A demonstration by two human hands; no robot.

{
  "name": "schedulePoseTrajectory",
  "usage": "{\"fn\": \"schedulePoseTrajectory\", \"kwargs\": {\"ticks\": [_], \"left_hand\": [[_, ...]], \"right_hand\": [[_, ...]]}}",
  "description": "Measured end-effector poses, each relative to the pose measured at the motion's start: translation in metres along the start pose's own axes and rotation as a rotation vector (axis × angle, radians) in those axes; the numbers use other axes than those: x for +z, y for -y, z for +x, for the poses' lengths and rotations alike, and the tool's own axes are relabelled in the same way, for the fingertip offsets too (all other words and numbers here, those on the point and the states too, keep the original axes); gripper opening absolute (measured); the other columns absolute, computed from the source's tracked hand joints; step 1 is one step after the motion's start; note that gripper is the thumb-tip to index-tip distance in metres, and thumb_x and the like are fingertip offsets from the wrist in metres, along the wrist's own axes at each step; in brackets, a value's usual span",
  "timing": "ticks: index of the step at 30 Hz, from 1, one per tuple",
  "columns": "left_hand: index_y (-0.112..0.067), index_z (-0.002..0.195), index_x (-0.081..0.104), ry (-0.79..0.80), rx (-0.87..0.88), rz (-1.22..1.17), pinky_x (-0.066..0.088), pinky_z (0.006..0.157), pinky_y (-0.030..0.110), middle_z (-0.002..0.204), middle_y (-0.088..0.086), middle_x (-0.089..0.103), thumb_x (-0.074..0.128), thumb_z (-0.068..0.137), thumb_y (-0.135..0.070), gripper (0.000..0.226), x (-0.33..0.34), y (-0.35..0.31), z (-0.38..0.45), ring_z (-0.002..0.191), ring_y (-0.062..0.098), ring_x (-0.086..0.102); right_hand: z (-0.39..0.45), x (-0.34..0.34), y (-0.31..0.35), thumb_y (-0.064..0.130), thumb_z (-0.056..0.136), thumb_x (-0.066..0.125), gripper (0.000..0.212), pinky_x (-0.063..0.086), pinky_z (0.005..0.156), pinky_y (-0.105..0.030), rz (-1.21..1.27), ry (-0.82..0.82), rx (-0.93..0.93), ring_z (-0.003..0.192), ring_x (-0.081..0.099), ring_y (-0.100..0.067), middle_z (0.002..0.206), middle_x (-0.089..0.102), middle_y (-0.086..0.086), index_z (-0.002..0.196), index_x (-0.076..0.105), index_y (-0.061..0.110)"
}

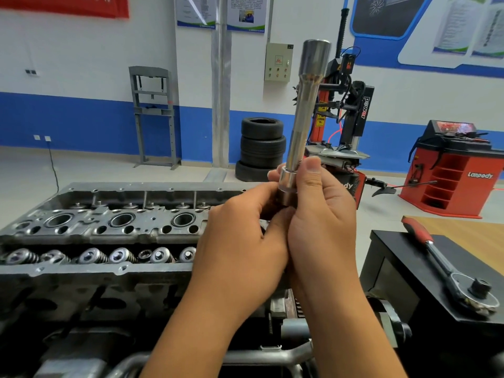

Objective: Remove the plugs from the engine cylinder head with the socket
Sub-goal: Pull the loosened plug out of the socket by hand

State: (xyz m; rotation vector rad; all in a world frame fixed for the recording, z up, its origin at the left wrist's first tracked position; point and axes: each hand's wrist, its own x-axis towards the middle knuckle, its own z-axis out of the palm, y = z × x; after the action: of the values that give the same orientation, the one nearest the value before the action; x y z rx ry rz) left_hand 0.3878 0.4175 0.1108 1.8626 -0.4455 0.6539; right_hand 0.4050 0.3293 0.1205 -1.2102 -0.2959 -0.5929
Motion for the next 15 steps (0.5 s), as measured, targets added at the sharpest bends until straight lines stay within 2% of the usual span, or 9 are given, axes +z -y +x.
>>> {"fn": "schedulePoseTrajectory", "kwargs": {"ticks": [3, 5, 7, 9, 12, 15], "left_hand": [[-0.049, 0.108, 0.069, -0.011, -0.020, 0.020, 0.061, 0.079, 0.046, 0.096, -0.024, 0.076, 0.058, 0.087, -0.043, 0.024, 0.0011, 0.0026, 0.0000, 0.091, 0.010, 0.074], [-0.050, 0.102, 0.067, -0.062, -0.030, 0.056, 0.061, 0.072, 0.043, 0.090, -0.027, 0.074, 0.062, 0.083, -0.046, 0.020, 0.0028, 0.0039, -0.0009, 0.081, 0.006, 0.072], [-0.050, 0.094, 0.065, -0.116, -0.030, 0.126, 0.059, 0.065, 0.038, 0.085, -0.030, 0.071, 0.065, 0.078, -0.048, 0.017, 0.0038, 0.0038, -0.0013, 0.069, 0.002, 0.066], [-0.050, 0.092, 0.065, -0.129, -0.045, 0.158, 0.058, 0.064, 0.037, 0.084, -0.031, 0.070, 0.064, 0.076, -0.049, 0.016, 0.0038, 0.0033, -0.0007, 0.067, 0.002, 0.064], [-0.049, 0.100, 0.070, -0.033, -0.080, 0.148, 0.060, 0.074, 0.039, 0.088, -0.025, 0.074, 0.058, 0.078, -0.050, 0.024, 0.0026, 0.0022, 0.0012, 0.083, 0.005, 0.071], [-0.047, 0.103, 0.072, 0.043, -0.090, 0.118, 0.060, 0.080, 0.043, 0.091, -0.020, 0.076, 0.055, 0.082, -0.050, 0.026, -0.0001, 0.0006, 0.0017, 0.090, 0.011, 0.073]], "right_hand": [[0.0005, -0.0004, 0.0010, 0.053, 0.093, 0.059, 0.045, 0.056, 0.079, -0.065, 0.042, -0.003, 0.023, 0.076, 0.061, -0.026, 0.085, 0.066, -0.026, 0.081, 0.067, 0.010], [0.0004, -0.0004, 0.0018, 0.056, 0.083, 0.074, 0.036, 0.059, 0.076, -0.060, 0.084, 0.010, 0.034, 0.077, 0.066, -0.025, 0.089, 0.071, -0.017, 0.087, 0.069, 0.020], [0.0006, -0.0017, 0.0009, 0.055, 0.076, 0.082, 0.038, 0.062, 0.075, -0.055, 0.071, 0.024, 0.032, 0.075, 0.068, -0.023, 0.096, 0.073, -0.016, 0.090, 0.067, 0.023], [0.0013, -0.0026, -0.0008, 0.055, 0.081, 0.074, 0.033, 0.063, 0.075, -0.053, 0.037, 0.029, 0.016, 0.075, 0.068, -0.022, 0.096, 0.074, -0.014, 0.088, 0.069, 0.023], [0.0030, -0.0032, -0.0029, 0.056, 0.091, 0.059, 0.035, 0.060, 0.083, -0.048, -0.041, 0.015, -0.015, 0.084, 0.071, -0.018, 0.093, 0.076, -0.010, 0.083, 0.075, 0.025], [0.0038, -0.0023, -0.0043, 0.053, 0.095, 0.054, 0.038, 0.060, 0.088, -0.043, -0.040, 0.003, -0.026, 0.091, 0.074, -0.012, 0.091, 0.078, -0.005, 0.082, 0.077, 0.025]]}}
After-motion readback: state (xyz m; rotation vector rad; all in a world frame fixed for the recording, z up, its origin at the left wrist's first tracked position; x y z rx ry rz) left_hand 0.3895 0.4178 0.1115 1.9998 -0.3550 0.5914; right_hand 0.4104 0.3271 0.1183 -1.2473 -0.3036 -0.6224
